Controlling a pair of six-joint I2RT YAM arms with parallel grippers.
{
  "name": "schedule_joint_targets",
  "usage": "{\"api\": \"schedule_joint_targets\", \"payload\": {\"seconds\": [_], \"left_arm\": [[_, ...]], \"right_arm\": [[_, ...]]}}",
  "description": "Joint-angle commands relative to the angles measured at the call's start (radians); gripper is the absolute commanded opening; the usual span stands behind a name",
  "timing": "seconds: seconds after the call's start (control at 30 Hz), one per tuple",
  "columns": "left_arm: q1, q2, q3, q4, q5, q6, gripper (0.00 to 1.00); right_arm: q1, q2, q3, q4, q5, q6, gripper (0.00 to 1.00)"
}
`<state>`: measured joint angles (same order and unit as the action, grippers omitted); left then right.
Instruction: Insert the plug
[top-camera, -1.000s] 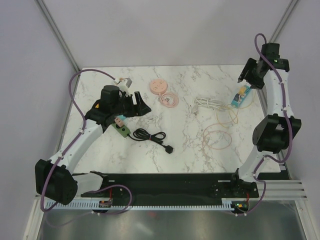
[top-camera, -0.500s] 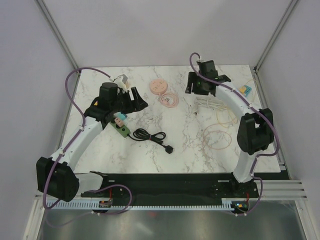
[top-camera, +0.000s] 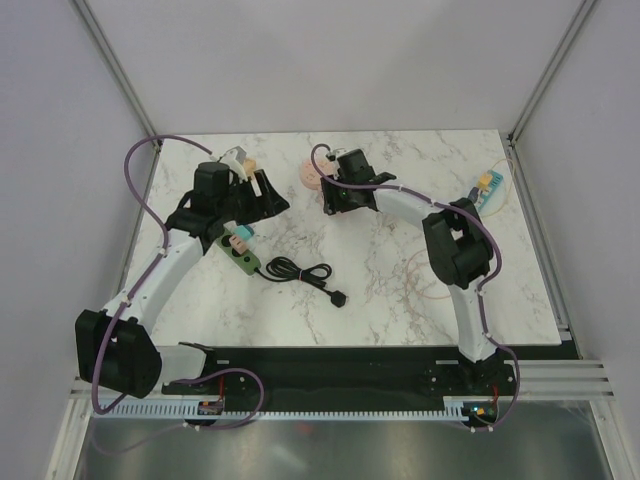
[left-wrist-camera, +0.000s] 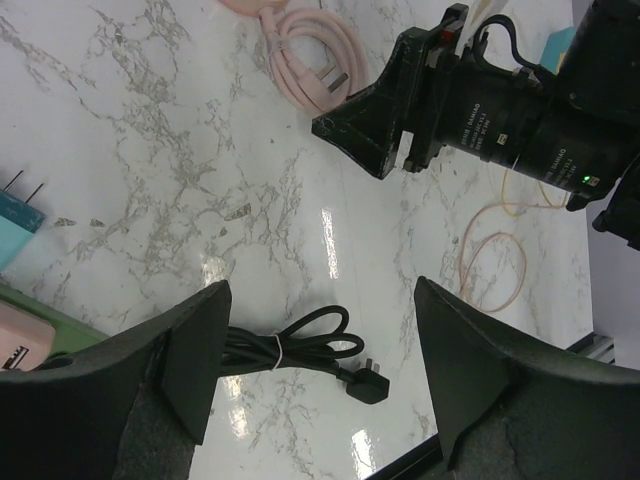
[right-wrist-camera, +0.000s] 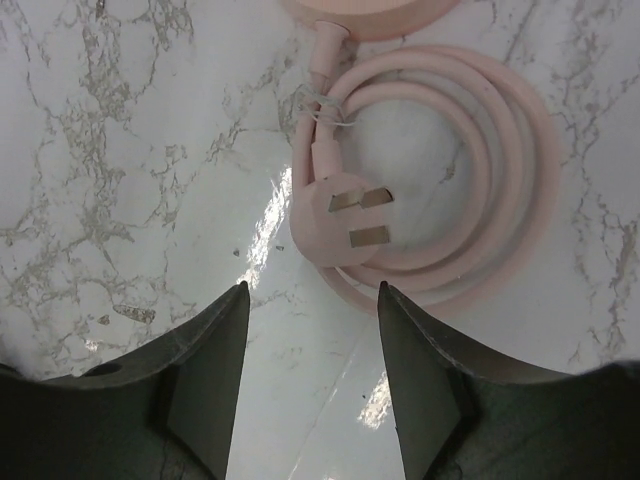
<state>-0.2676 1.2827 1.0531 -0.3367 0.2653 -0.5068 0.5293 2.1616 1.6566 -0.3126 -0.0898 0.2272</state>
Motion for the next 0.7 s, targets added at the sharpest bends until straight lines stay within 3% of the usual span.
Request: {"api": "schedule_joint_targets", "payload": {"seconds": [0.0, 0.27, 0.37, 0.4, 0.5, 0.67], "left_arm": [[0.022, -0.020, 0.021, 0.011, 0.032, -0.042, 0.80], [0.028, -0.023, 0.030, 0.011, 0.043, -0.035, 0.80], [0.033, -0.020, 0.038, 0.011, 0.034, -0.019, 0.80], [0.034, -0.020, 0.042, 0.011, -0.006, -0.018, 0.80], [0.037, -0.011, 0.068, 0.022, -0.096, 0.004, 0.80], [0.050, 0.085, 0.169, 0.025, -0.208, 0.062, 0.80]], "right_arm": [[0.023, 0.052, 0.068, 0.073, -0.010, -0.055, 0.61], [0.041, 0.107, 0.080, 0.075, 0.084, -0.107, 0.60], [0.041, 0.093, 0.045, 0.070, 0.084, -0.108, 0.53], [0.040, 0.077, 0.011, 0.072, 0.084, -0.108, 0.43], [0.040, 0.035, -0.068, 0.072, 0.084, -0.121, 0.33], [0.041, -0.092, -0.240, 0.079, 0.165, -0.126, 0.34]]}}
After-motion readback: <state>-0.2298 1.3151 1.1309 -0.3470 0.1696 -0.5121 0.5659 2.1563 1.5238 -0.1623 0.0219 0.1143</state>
